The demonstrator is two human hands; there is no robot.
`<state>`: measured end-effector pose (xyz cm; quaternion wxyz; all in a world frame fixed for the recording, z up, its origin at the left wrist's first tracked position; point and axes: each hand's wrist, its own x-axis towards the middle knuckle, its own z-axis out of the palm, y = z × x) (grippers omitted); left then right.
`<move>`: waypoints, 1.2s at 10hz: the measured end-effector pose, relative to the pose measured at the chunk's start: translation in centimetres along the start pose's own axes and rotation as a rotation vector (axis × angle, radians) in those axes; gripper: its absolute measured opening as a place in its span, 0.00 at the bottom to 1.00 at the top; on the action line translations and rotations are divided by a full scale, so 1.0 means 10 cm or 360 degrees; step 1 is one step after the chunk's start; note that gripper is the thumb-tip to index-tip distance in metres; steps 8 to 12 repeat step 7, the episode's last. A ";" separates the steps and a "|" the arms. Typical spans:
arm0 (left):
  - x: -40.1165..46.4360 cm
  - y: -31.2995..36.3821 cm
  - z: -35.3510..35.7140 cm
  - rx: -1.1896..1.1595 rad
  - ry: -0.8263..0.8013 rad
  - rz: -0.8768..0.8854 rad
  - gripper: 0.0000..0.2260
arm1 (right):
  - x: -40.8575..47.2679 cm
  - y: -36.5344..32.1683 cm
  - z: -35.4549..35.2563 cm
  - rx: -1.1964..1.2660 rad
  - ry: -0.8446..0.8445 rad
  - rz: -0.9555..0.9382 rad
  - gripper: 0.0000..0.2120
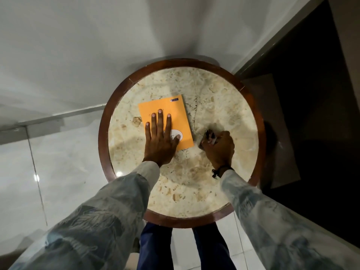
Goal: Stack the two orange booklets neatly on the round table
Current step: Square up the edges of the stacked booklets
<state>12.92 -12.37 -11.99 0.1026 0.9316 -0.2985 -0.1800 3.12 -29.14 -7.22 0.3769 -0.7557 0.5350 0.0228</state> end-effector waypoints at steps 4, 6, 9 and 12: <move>-0.01 -0.03 0.04 0.0001 0.0040 0.0021 0.34 | 0.60 -0.41 0.03 -0.0279 -0.0078 -0.0588 0.15; 0.00 -0.01 0.01 -0.0011 -0.0035 0.0001 0.35 | 0.48 -0.52 -0.27 0.0016 0.0030 -0.0436 0.21; -0.01 0.03 -0.13 -0.0049 -0.0070 -0.0025 0.35 | 0.37 -0.80 -0.76 0.0374 0.0091 -0.0356 0.16; -0.01 0.03 -0.13 -0.0049 -0.0070 -0.0025 0.35 | 0.37 -0.80 -0.76 0.0374 0.0091 -0.0356 0.16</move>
